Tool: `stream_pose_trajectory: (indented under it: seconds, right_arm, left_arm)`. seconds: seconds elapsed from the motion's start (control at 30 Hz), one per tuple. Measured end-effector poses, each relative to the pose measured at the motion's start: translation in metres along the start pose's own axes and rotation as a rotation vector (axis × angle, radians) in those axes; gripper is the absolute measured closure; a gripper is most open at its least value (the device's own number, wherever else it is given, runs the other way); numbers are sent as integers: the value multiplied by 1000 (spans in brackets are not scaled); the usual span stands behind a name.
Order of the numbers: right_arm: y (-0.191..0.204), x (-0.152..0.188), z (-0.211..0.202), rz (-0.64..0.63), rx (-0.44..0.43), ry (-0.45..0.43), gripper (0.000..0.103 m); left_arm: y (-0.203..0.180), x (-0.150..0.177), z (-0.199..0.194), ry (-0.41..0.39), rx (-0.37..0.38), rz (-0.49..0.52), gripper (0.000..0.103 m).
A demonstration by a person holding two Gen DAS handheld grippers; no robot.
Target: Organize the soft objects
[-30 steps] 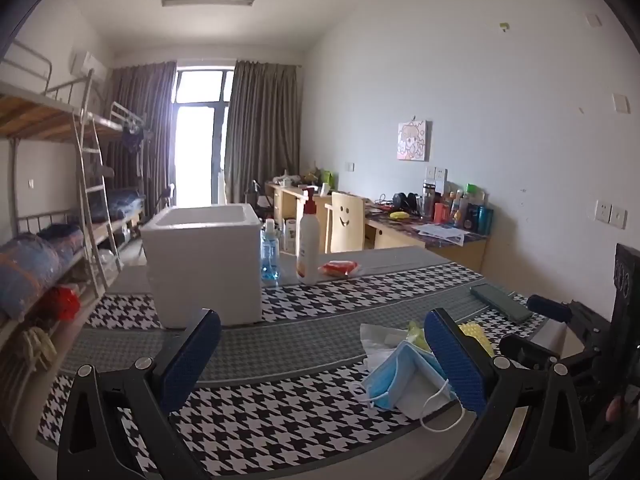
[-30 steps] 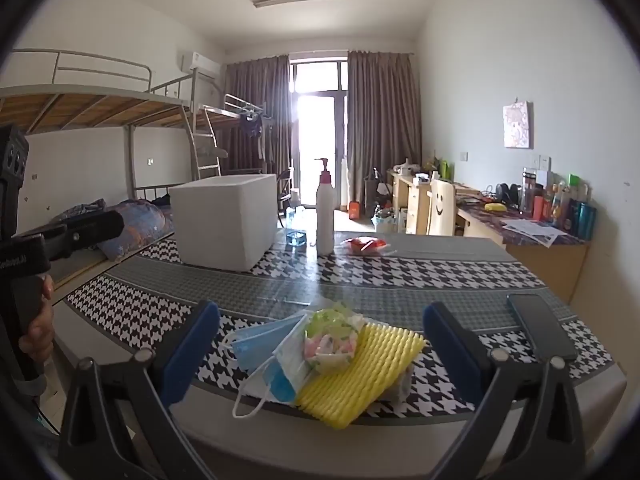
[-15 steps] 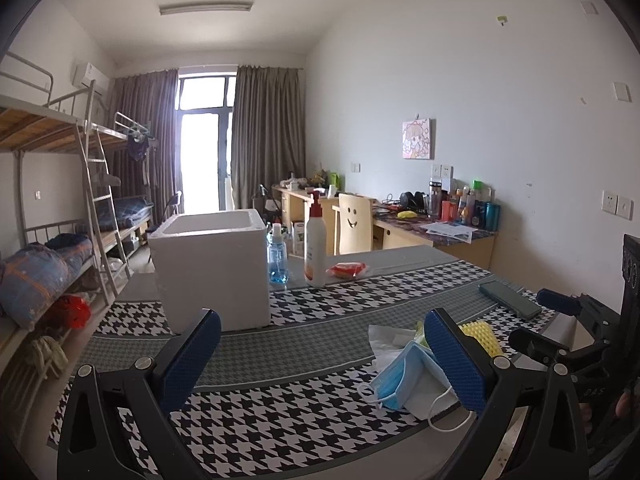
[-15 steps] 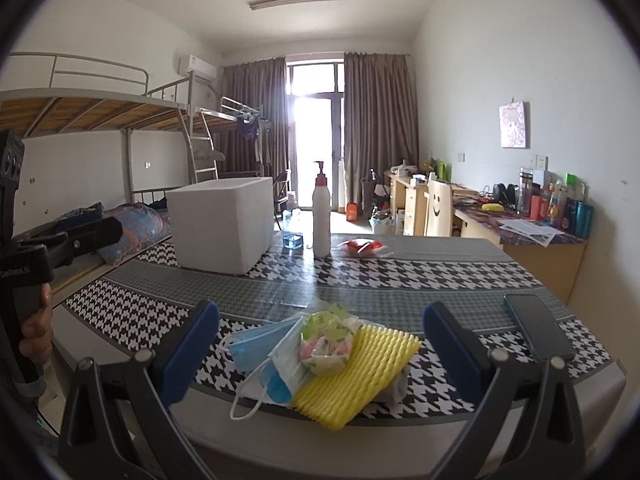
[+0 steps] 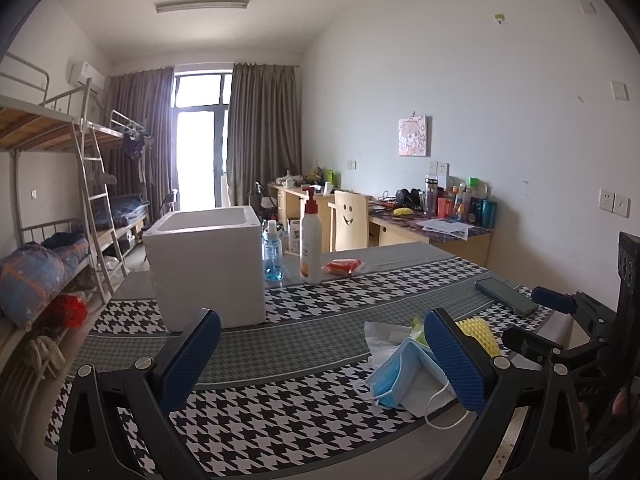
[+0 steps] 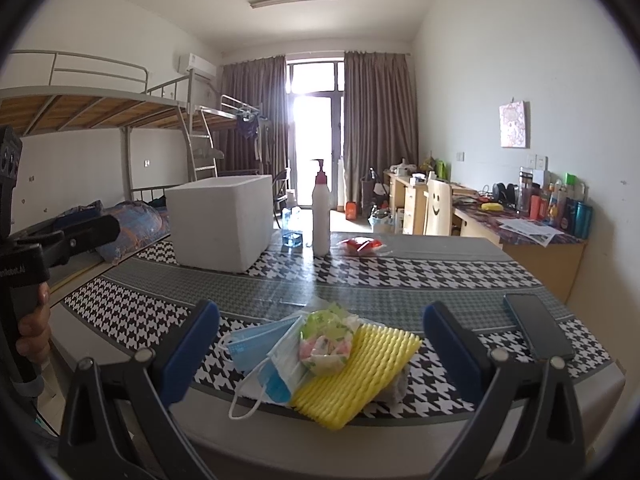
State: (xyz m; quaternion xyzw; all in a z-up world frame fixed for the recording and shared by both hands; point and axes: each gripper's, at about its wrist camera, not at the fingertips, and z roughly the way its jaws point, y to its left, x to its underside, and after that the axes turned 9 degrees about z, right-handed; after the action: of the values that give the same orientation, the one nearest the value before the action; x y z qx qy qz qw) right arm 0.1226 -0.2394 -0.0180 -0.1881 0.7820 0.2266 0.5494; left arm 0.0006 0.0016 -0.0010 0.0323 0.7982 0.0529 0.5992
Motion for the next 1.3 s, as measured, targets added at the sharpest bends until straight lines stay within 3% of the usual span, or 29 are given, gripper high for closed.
stream_pose_trajectory:
  seconds: [0.33,1.3]
  right_arm:
    - [-2,2,4,4,3,8,0]
    - [-22,11,39,42,50,149,0]
  left_arm:
    - [-1,-1,9,22,16,-2,1]
    - [-31,20,87,272,183,62,1]
